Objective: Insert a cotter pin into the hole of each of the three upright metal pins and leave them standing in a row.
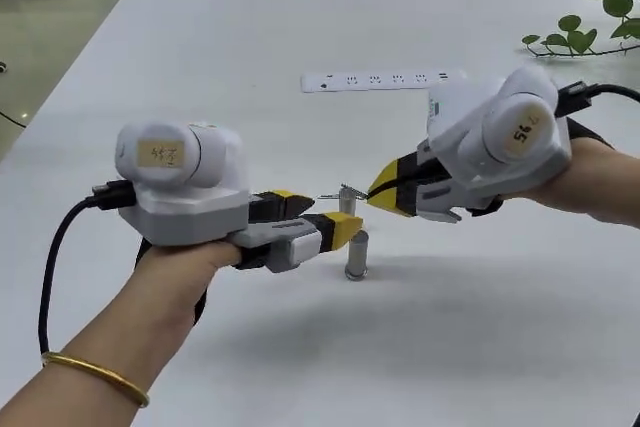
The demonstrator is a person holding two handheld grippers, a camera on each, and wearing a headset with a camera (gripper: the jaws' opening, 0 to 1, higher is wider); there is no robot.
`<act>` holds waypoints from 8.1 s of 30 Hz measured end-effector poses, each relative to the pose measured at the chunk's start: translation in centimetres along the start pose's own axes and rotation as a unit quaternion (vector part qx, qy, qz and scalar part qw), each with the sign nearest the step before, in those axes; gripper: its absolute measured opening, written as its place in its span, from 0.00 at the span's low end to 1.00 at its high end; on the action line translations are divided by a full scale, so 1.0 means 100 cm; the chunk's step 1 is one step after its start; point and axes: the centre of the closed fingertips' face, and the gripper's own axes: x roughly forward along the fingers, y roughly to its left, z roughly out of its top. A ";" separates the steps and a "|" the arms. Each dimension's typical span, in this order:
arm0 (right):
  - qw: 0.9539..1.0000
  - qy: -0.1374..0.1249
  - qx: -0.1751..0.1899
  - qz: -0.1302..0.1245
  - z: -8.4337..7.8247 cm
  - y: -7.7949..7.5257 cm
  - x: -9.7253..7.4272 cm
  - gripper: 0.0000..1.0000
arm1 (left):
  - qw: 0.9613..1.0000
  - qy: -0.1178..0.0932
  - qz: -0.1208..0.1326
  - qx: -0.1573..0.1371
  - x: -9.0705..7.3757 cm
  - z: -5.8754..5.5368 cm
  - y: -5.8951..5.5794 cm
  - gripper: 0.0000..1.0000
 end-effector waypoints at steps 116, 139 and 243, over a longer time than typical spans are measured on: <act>0.911 -0.156 0.309 0.225 0.026 0.071 -0.020 0.09 | 0.975 -0.071 -0.204 0.048 -0.033 -0.013 -0.050 0.00; 0.934 -0.121 0.232 0.244 0.026 0.087 -0.021 0.00 | 0.969 -0.051 -0.235 0.051 -0.035 -0.024 -0.062 0.00; 0.982 -0.010 0.087 0.167 -0.051 0.039 0.013 0.00 | 0.985 0.022 -0.023 0.167 0.058 -0.063 0.002 0.10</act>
